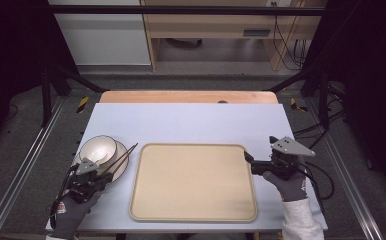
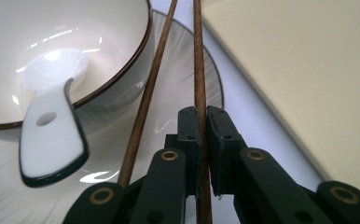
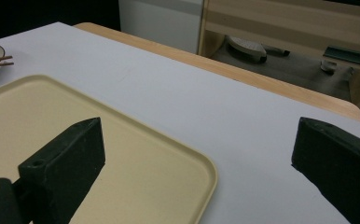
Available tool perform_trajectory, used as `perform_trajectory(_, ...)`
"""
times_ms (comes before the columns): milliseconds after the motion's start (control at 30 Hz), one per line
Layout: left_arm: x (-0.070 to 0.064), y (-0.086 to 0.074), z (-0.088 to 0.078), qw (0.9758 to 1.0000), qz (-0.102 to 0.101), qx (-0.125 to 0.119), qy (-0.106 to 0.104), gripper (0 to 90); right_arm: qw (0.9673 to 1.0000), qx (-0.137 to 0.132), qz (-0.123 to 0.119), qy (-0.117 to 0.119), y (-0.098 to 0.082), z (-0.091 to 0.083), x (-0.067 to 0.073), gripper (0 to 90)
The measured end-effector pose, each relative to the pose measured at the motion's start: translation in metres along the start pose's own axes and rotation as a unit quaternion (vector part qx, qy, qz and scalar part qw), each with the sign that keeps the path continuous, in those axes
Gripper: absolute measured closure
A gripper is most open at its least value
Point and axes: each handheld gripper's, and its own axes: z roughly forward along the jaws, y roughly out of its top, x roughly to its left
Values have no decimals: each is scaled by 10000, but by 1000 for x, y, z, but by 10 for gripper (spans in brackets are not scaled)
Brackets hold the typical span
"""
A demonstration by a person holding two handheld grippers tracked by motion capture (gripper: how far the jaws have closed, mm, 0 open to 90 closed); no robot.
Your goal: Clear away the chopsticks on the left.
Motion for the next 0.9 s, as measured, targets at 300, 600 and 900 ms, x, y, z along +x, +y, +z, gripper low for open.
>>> perform_trajectory(300, -31, 9, -8, 9984, -210, -515, 85, 841, 10000, -37, 19, 1, 1, -2, -1, 26)
perform_trajectory(600, -53, 16, -9, 9943, -617, -834, 255, 841, 9999, -84, 73, -15, 1, -6, -3, 25)
perform_trajectory(900, -79, 23, -1, 9888, -892, -1050, 578, 841, 9999, -140, 80, 32, 1, -7, -4, 24)
